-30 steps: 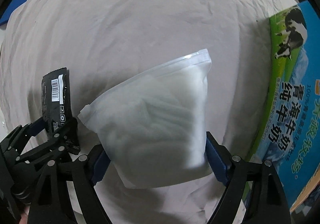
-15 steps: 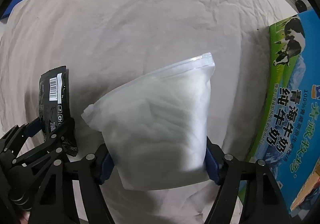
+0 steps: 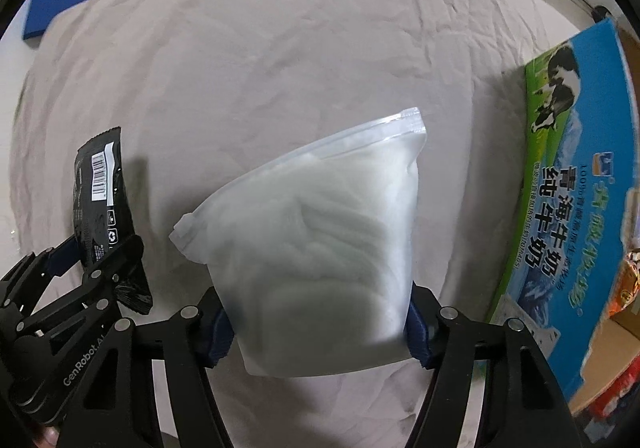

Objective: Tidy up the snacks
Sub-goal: 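Carry the black packet with left tool while right tool carries white bag to box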

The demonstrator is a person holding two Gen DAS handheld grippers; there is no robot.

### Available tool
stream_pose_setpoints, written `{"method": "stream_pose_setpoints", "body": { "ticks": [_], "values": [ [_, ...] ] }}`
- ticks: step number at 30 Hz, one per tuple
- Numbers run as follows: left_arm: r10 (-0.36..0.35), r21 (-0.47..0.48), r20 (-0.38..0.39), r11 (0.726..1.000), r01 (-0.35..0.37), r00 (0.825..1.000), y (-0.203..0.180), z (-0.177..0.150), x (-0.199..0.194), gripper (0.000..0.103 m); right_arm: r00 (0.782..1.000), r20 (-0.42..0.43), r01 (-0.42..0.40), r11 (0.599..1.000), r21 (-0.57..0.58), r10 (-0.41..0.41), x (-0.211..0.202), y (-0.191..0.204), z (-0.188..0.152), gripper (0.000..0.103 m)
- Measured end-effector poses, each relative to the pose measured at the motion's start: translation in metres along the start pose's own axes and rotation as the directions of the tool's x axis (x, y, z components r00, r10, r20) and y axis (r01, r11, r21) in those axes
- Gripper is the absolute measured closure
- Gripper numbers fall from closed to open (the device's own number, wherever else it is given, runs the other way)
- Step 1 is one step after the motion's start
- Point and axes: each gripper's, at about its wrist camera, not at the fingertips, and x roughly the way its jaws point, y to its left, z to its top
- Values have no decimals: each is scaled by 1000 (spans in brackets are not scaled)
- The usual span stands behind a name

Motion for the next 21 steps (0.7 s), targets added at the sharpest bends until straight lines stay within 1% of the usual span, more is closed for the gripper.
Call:
{"method": "stream_pose_setpoints", "body": {
  "ticks": [4, 10, 13, 14, 18, 21],
  "values": [
    [-26, -12, 48, 1000, 27, 999, 5, -1, -30, 51, 999, 45, -29, 999, -17, 30, -35, 2, -14, 33],
    [-58, -6, 107, 998, 59, 993, 9, -13, -70, 51, 992, 101, -67, 997, -43, 71, -83, -10, -36, 33],
    [-68, 6, 142, 998, 68, 987, 7, -20, -92, 51, 987, 130, -83, 995, -55, 89, -108, -11, -47, 33],
    [-70, 9, 153, 998, 69, 986, 6, -21, -96, 51, 986, 139, -86, 995, -55, 92, -111, -9, -50, 33],
    [-100, 29, 199, 995, 96, 975, -4, -27, -124, 51, 979, 175, -99, 993, -61, 108, -140, -9, -64, 33],
    [-111, 50, 229, 994, 102, 967, -14, -27, -142, 51, 972, 202, -108, 992, -63, 119, -158, -19, -70, 33]
  ]
}}
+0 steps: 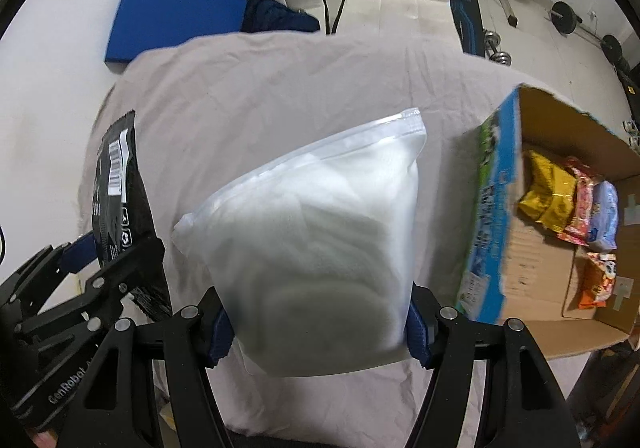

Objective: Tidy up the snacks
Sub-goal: 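Carry the black packet with left tool while right tool carries white bag to box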

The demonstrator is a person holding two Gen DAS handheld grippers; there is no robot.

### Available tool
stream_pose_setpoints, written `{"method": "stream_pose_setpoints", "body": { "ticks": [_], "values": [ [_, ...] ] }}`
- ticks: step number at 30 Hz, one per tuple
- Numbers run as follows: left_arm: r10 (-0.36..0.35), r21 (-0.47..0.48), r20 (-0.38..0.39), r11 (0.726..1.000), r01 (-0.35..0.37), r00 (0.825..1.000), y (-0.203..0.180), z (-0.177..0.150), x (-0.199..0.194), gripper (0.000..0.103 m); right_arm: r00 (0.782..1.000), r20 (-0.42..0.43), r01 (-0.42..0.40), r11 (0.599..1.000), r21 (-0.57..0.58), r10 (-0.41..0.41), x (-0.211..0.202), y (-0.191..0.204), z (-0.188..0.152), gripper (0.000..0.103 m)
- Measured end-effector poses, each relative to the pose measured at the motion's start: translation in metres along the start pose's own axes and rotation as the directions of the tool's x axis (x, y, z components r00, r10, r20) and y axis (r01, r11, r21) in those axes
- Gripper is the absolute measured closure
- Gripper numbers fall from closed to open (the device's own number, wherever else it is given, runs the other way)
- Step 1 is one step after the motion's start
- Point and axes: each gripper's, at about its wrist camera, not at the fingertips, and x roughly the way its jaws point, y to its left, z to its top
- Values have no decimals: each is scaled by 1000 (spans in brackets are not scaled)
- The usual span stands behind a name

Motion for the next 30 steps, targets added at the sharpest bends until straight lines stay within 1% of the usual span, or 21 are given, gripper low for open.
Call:
{"method": "stream_pose_setpoints", "body": {
  "ticks": [7, 10, 11, 16, 23, 30],
  "values": [
    [-56, 51, 50, 997, 53, 997, -39, 8, -34, 51, 998, 68, -14, 999, 35, 11, -55, -40, -17, 33],
    [-81, 82, 59, 994, 76, 995, -61, 14, -37, 51, 996, 92, -15, 998, 60, 10, -77, -66, -28, 33],
    [-86, 92, 60, 992, 80, 994, -67, 16, -37, 51, 995, 96, -14, 998, 65, 8, -80, -76, -26, 33],
    [-114, 153, 71, 983, 102, 991, -116, 31, -37, 51, 991, 131, 1, 992, 126, -18, -107, -129, -39, 33],
    [-144, 218, 63, 968, 127, 988, -181, 44, -27, 51, 988, 143, 34, 978, 208, -64, -131, -205, -53, 33],
    [-161, 239, 36, 960, 148, 986, -234, 38, -11, 51, 989, 121, 57, 969, 241, -88, -134, -269, -69, 33]
  ]
}}
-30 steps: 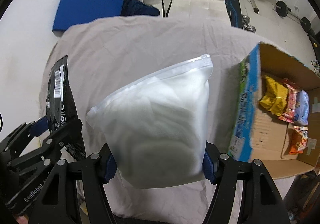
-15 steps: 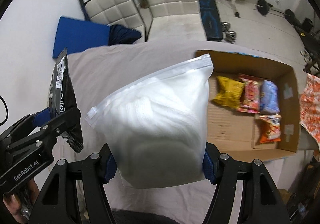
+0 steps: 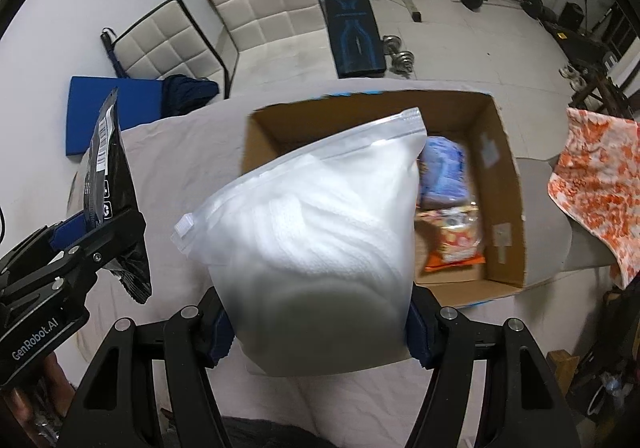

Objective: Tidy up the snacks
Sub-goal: 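Carry the black packet with left tool while right tool carries white bag to box, then open both tools to drop the items into the box and withdraw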

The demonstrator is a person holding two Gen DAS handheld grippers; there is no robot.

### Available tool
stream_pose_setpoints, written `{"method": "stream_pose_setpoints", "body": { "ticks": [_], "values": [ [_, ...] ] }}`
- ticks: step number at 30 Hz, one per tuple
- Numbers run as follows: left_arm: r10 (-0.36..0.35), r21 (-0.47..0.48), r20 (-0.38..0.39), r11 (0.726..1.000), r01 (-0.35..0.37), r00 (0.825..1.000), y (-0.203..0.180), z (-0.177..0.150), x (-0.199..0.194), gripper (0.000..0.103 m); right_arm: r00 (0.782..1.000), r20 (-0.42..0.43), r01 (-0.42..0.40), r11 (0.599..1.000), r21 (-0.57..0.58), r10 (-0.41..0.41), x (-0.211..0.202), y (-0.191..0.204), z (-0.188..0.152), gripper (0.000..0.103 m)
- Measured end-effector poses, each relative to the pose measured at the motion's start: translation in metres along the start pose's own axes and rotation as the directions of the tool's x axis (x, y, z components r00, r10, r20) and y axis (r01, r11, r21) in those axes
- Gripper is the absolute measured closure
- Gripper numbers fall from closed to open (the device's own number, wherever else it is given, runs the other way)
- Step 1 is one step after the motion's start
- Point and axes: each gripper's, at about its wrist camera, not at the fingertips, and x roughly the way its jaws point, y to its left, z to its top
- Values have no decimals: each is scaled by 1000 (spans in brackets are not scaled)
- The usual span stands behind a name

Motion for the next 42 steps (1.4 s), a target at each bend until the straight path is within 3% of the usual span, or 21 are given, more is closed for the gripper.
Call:
{"method": "stream_pose_setpoints", "body": {
  "ticks": [9, 16, 23, 28, 32, 42],
  "values": [
    [-21, -38, -130, 999, 16, 991, -25, 2, 63, 51, 998, -56, -12, 999, 33, 14, 40, -51, 8, 33],
    [-75, -127, -279, 991, 41, 957, -22, 5, 126, 51, 992, -127, -19, 999, 47, 25, 100, -68, 16, 32],
    [-68, -152, -379, 988, 10, 923, -24, 0, 174, 51, 981, -193, -20, 998, 61, 31, 155, -83, 18, 32],
    [-63, -154, -412, 988, -1, 909, -25, -2, 191, 49, 971, -232, -33, 996, 87, 53, 183, -90, 17, 29],
    [-52, -149, -469, 989, -21, 882, -28, -5, 202, 49, 961, -269, -38, 995, 94, 62, 200, -95, 14, 27],
    [-23, -115, -470, 993, -36, 882, -38, -14, 195, 47, 954, -300, -7, 998, 68, 27, 224, -99, 5, 22]
  ]
}}
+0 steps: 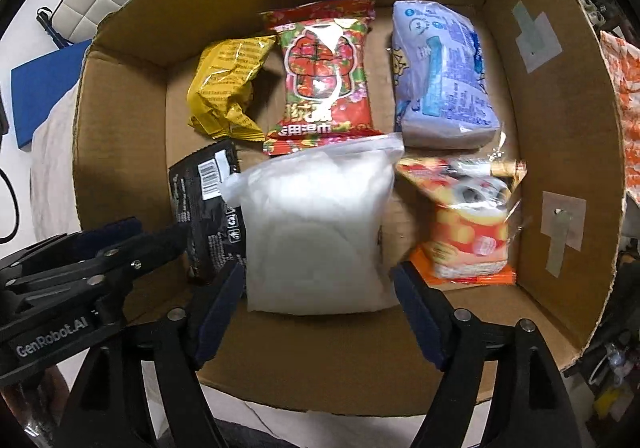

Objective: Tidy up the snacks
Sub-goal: 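Open both tools to drop the items into the box and withdraw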

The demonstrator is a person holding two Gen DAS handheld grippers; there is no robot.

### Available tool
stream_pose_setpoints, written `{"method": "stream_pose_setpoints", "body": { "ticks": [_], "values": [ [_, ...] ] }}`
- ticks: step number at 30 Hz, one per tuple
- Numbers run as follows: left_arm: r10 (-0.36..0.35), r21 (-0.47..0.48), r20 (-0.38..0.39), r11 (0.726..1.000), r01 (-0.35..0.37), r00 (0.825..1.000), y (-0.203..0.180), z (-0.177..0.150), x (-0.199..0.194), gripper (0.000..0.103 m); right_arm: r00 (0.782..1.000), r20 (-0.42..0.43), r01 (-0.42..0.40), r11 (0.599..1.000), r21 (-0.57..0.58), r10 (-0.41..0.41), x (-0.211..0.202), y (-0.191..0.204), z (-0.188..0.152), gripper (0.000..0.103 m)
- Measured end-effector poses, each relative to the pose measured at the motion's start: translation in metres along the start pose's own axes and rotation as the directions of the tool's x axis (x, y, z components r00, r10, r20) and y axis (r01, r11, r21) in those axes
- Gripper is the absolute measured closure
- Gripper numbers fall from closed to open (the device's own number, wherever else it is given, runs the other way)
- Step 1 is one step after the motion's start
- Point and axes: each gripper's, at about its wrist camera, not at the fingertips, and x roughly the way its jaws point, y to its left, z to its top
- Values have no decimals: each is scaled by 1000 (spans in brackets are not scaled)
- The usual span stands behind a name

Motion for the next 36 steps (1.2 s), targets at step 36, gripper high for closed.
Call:
{"method": "stream_pose_setpoints", "body": {
  "ticks": [36],
  "values": [
    [108, -9, 303, 994, -110, 947, -29, -59, -92, 7, 949, 266, 179, 984, -14, -168, -123, -15, -55, 0]
  ]
}}
